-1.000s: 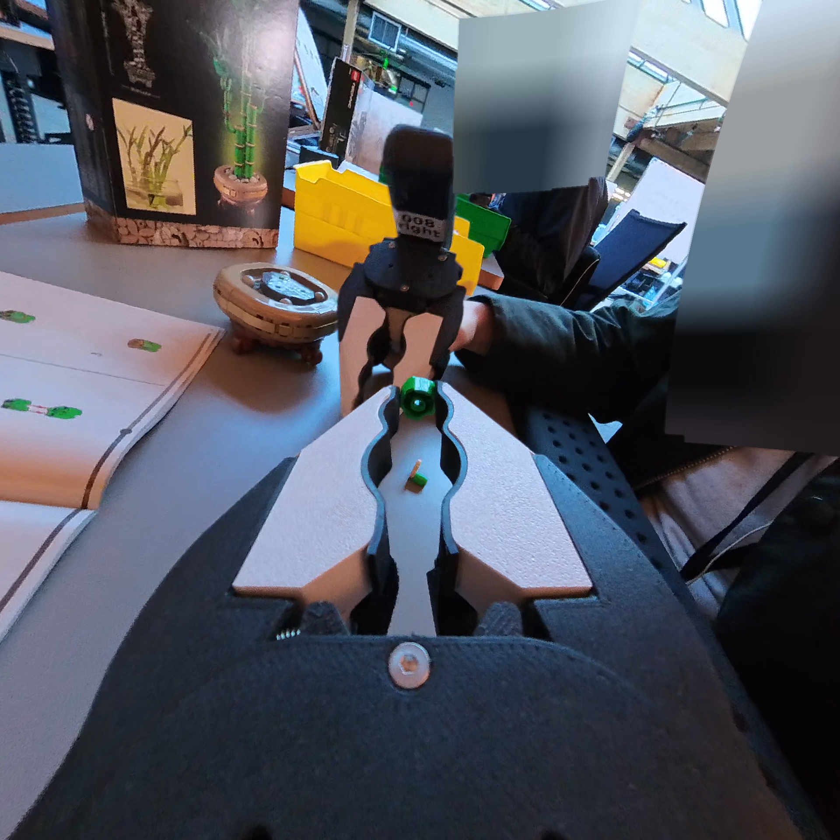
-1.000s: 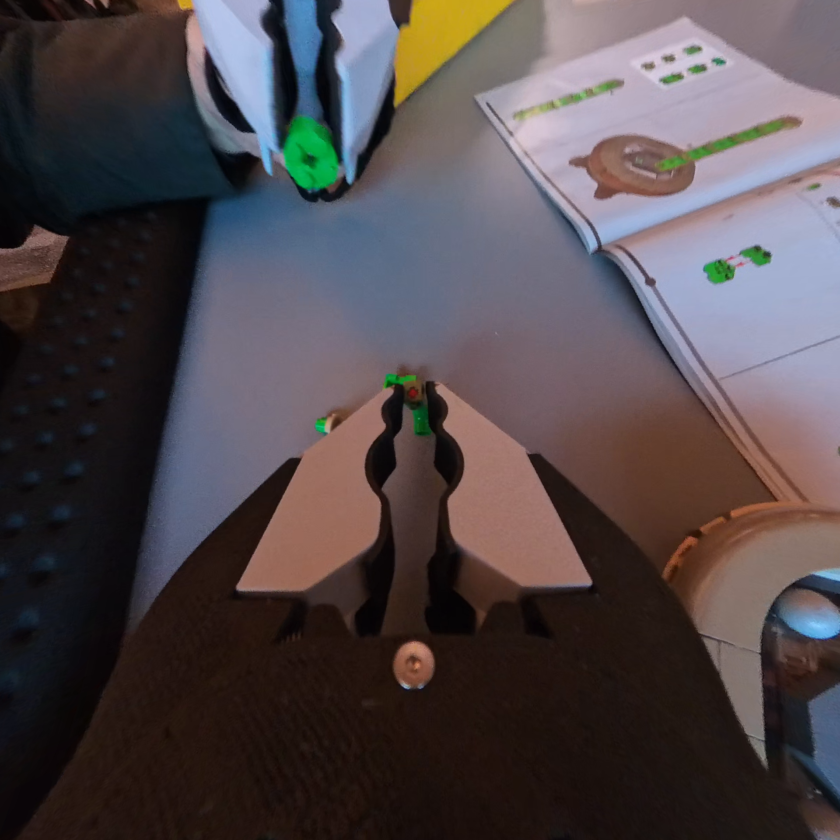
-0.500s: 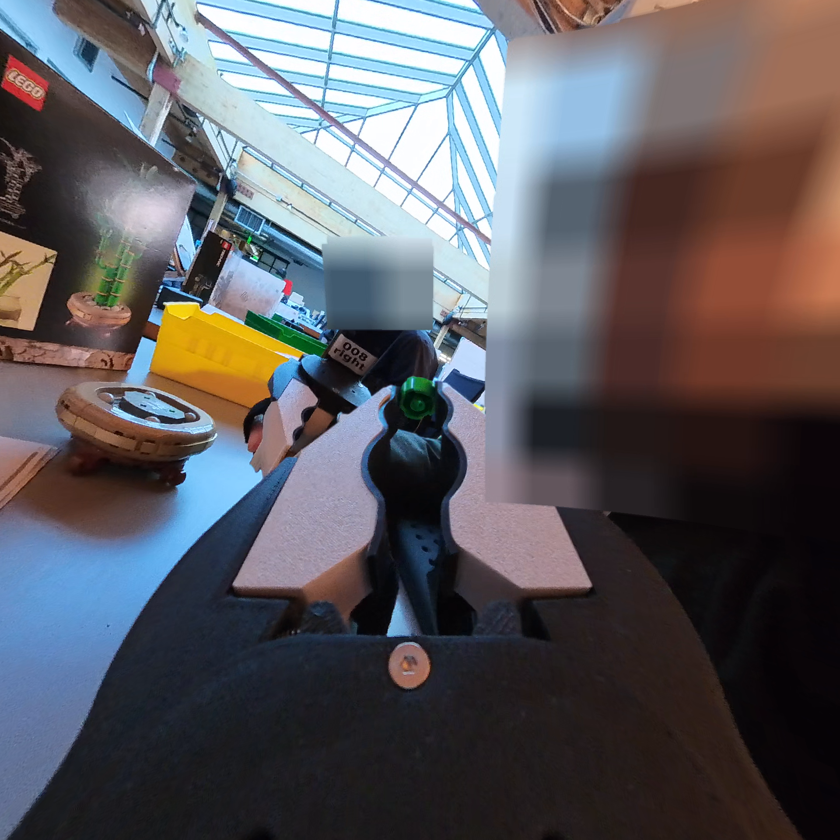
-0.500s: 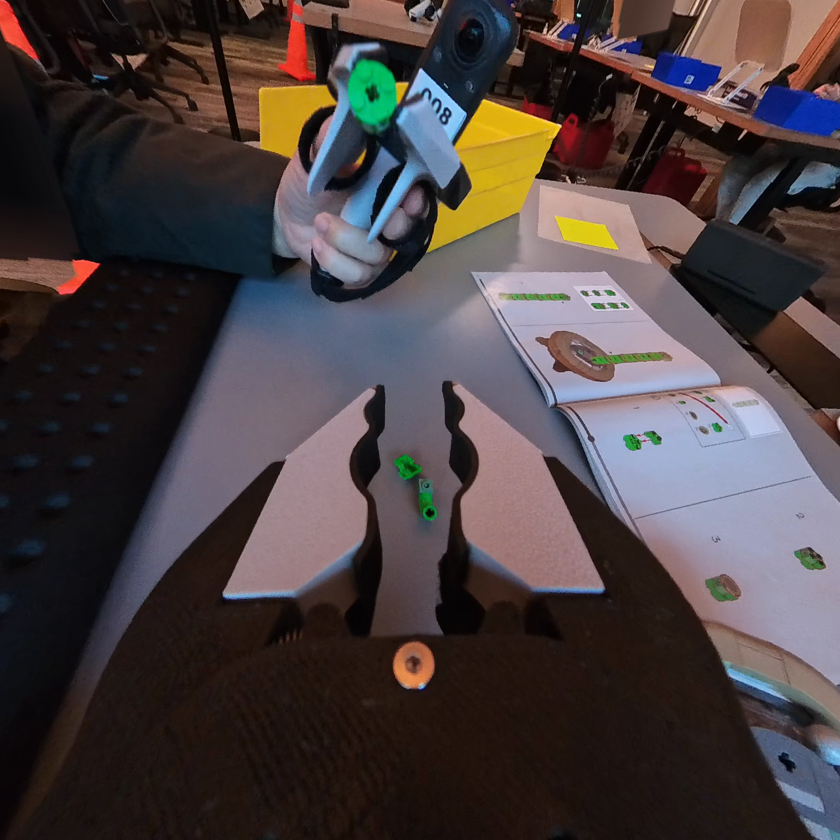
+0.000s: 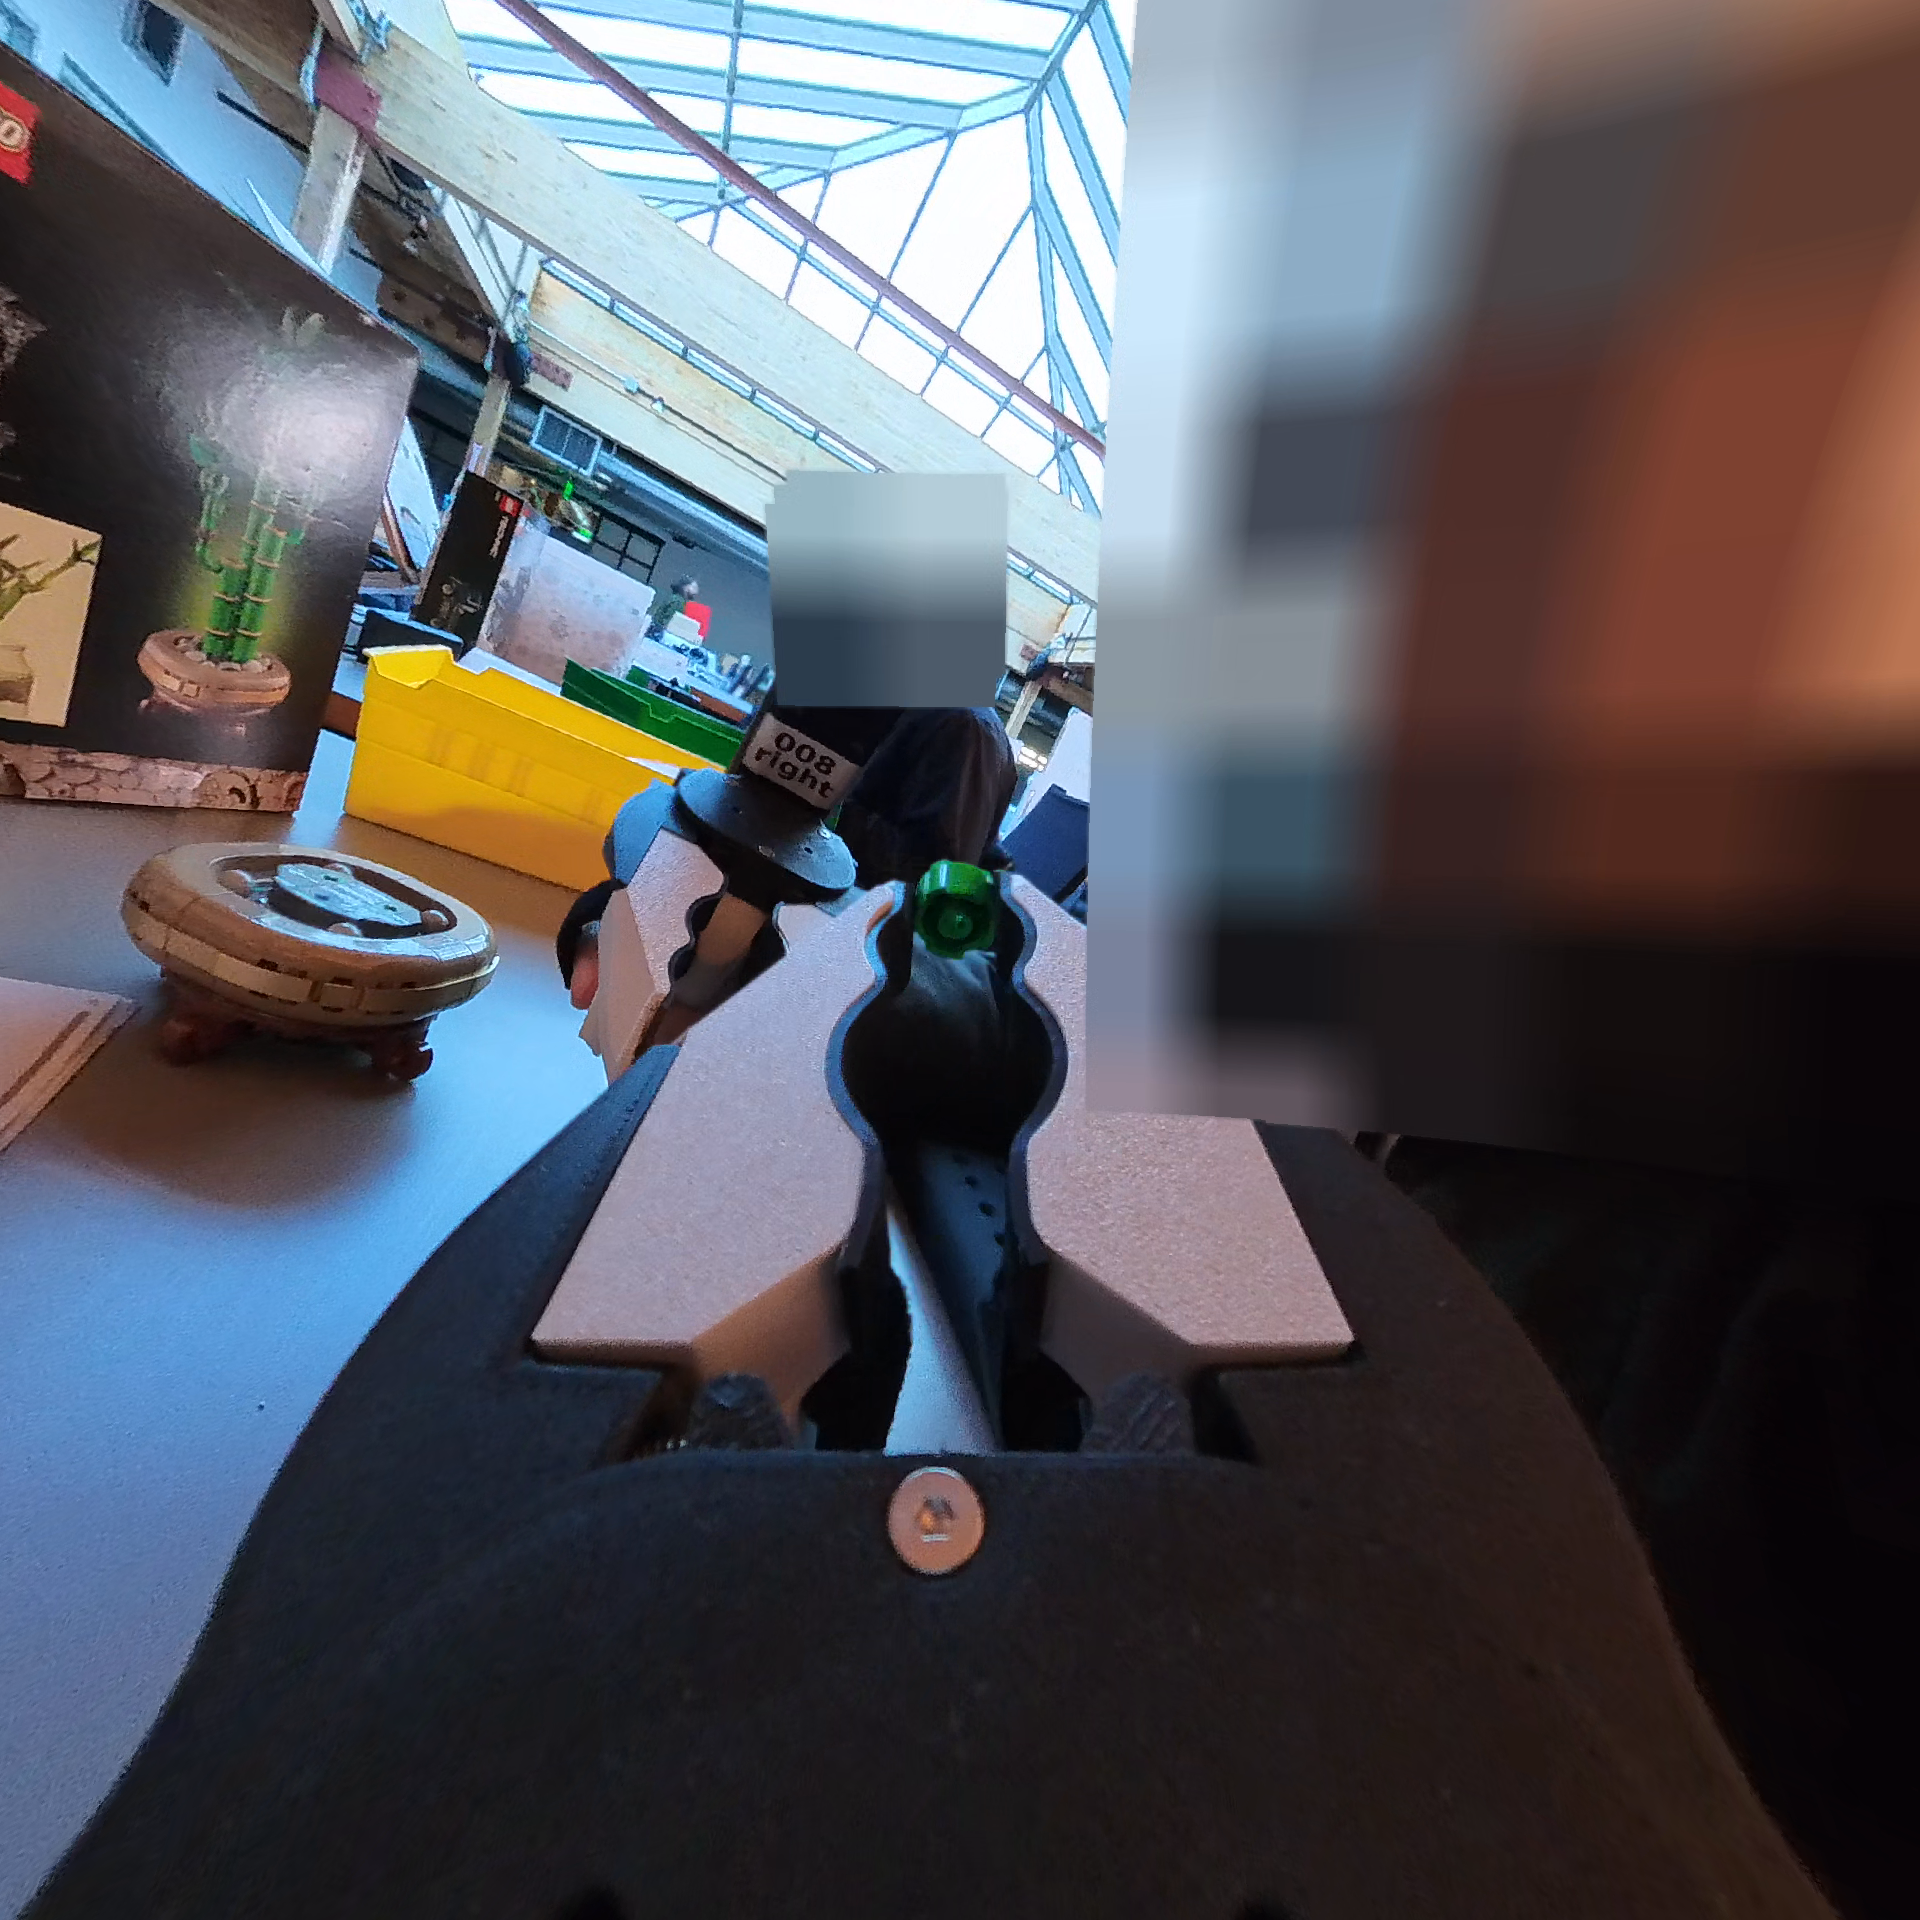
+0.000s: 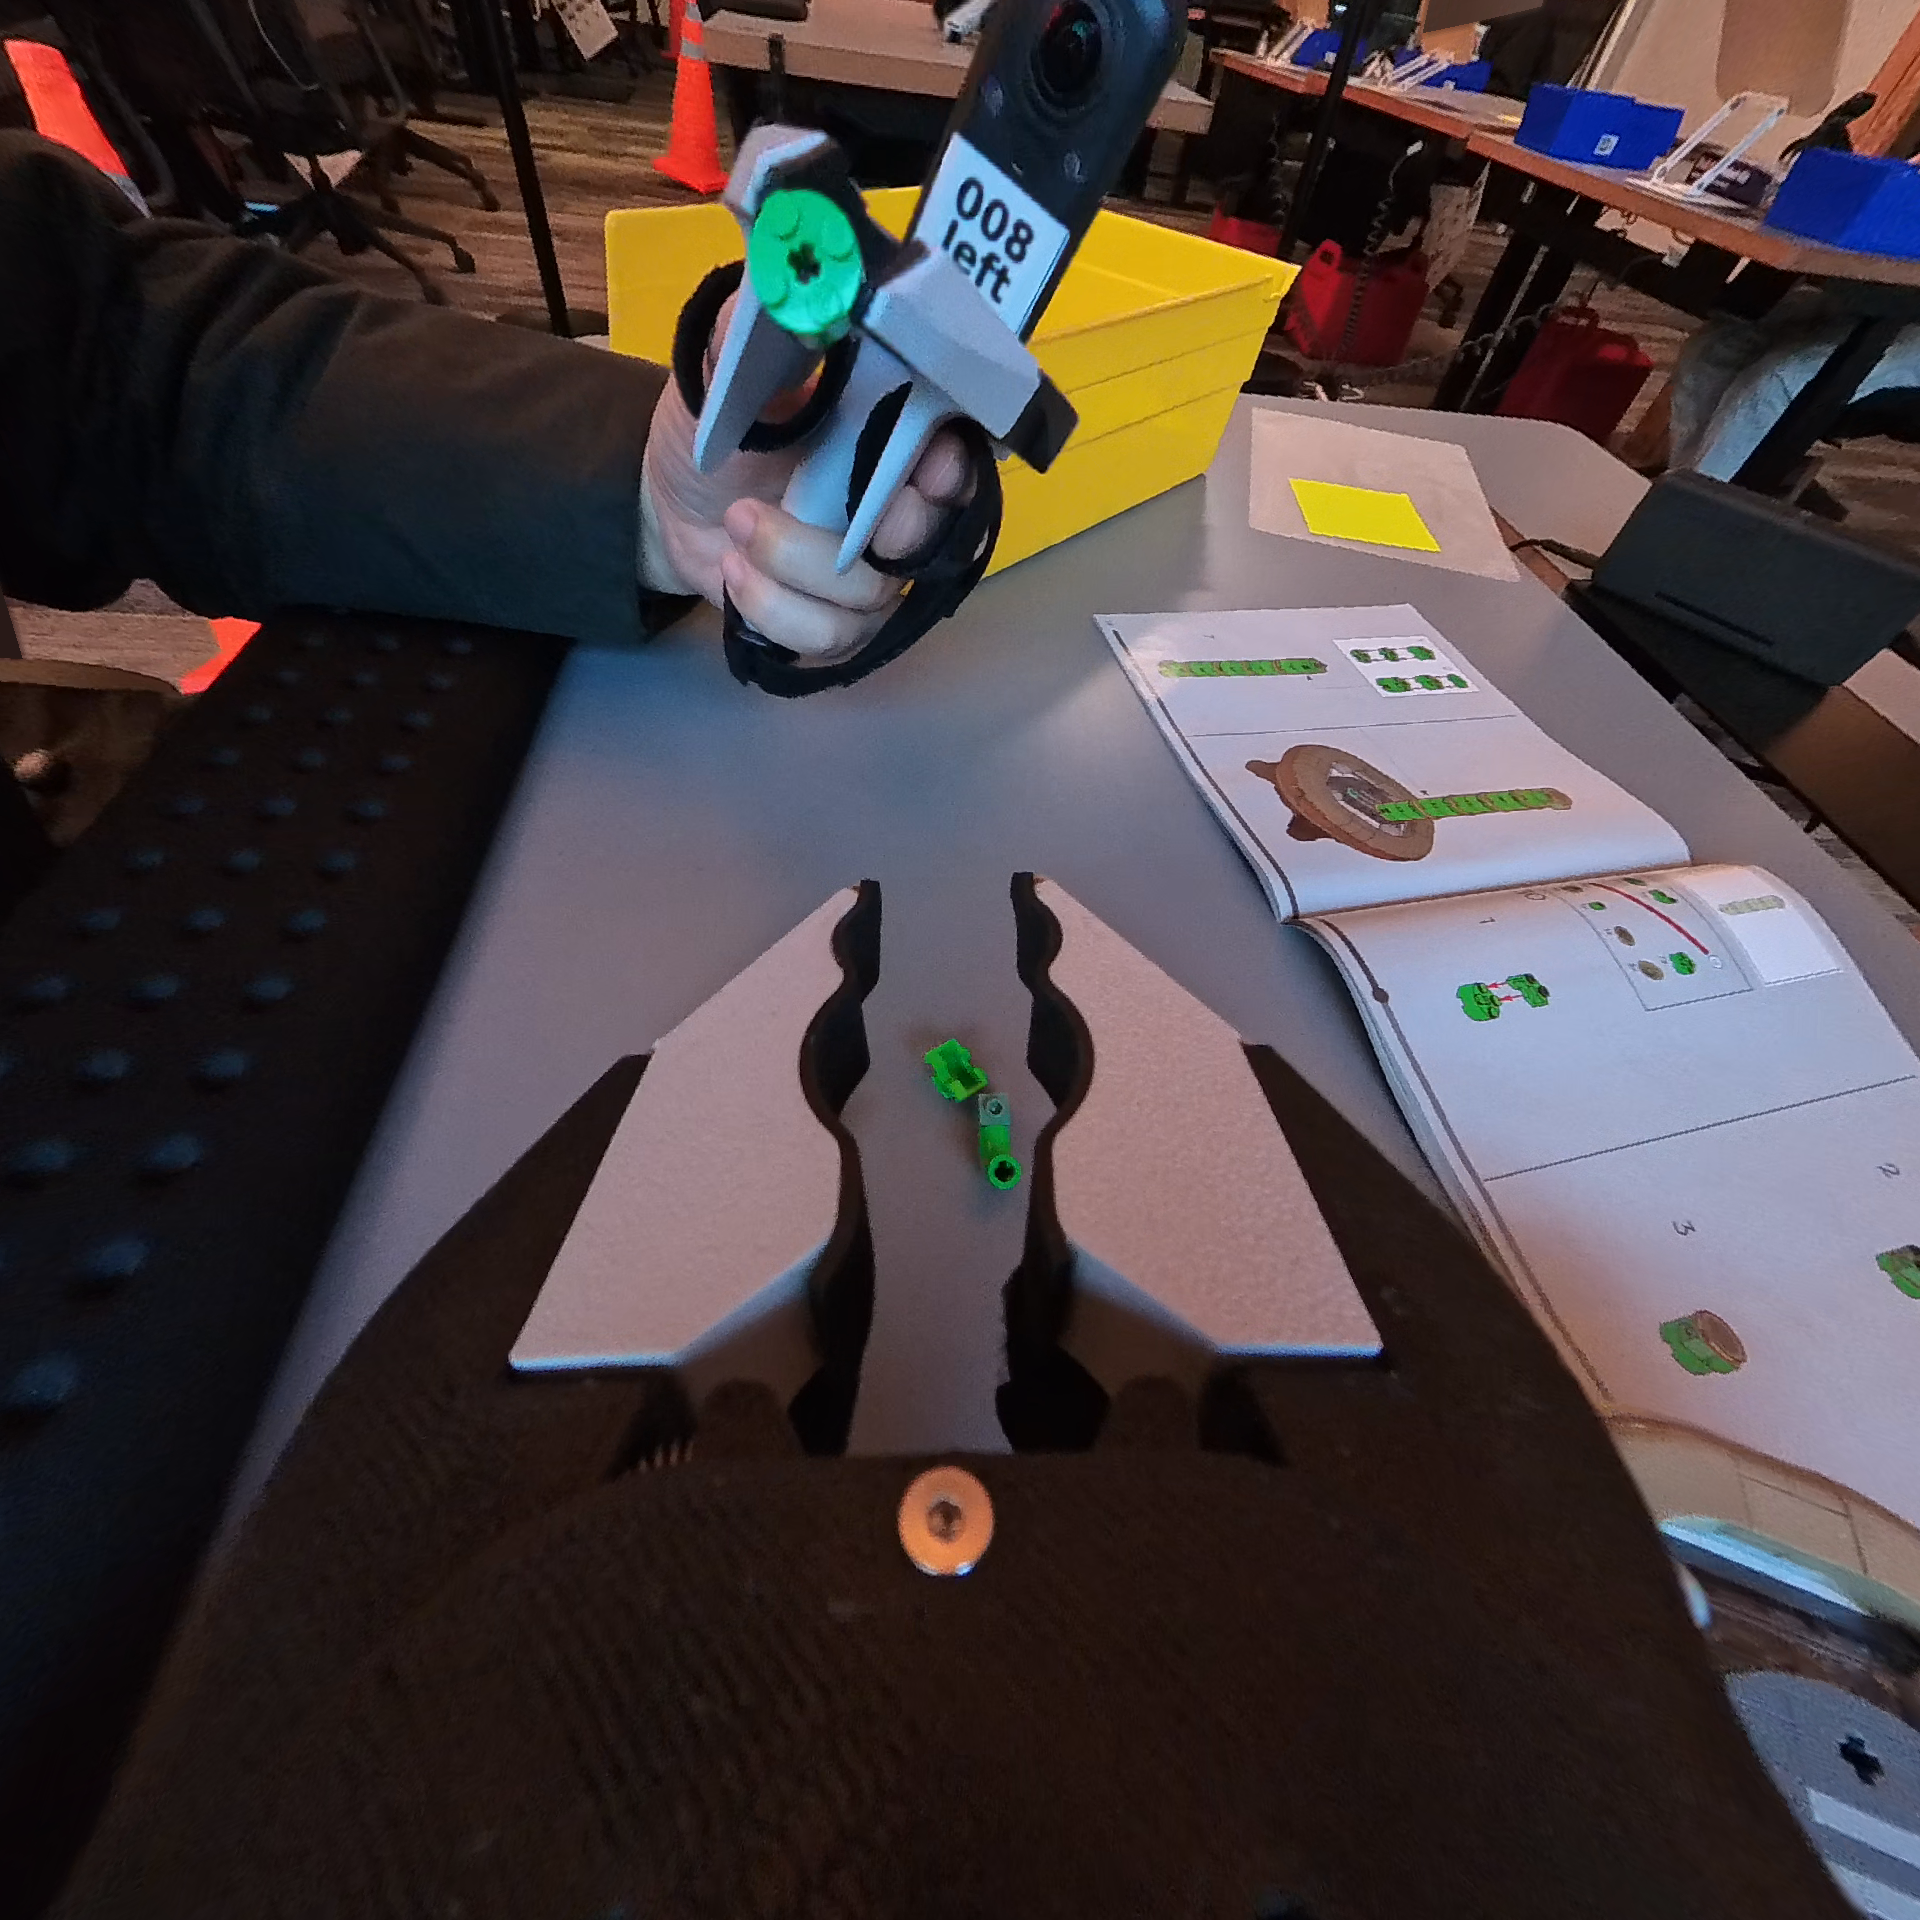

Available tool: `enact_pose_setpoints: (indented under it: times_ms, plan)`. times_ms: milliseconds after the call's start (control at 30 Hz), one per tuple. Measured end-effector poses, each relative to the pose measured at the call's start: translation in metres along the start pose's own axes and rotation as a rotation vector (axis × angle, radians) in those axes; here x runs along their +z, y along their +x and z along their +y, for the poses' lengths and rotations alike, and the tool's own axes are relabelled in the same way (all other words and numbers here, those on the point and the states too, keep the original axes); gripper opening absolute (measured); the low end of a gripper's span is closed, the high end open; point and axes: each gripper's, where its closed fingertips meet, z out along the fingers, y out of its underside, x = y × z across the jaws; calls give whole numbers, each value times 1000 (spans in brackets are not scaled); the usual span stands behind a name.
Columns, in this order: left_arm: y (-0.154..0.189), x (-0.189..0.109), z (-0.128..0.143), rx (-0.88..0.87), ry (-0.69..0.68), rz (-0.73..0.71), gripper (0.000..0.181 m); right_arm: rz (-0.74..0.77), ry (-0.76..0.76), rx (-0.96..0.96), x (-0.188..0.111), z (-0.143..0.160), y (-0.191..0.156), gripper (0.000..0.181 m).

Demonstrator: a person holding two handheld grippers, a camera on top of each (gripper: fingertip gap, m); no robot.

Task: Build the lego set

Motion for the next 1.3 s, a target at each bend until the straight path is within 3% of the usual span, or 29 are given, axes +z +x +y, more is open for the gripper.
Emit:
enact_pose_setpoints:
  times_ms: [33,267,633,800,967,1300]
  plan:
    - [-1,1,2,8,-13,-8,13,-6,2,10,0,0,0,25]
    - [-2,11,24,78,-143,-38,12,-60,22,89,0,-3,-6,23]
    - [-1,14,32,103,-187,-34,12,-71,-18,80,2,4,-9,18]
    - [-15,13,43,210,-286,-154,13,-80,2,102,-1,0,-9,11]
    - [-48,4,59,491,-471,-429,13,-219,114,394,-8,-14,-11,16]
    - [-53,7,65,802,-608,-546,14,-382,184,764,0,-18,-10,26]
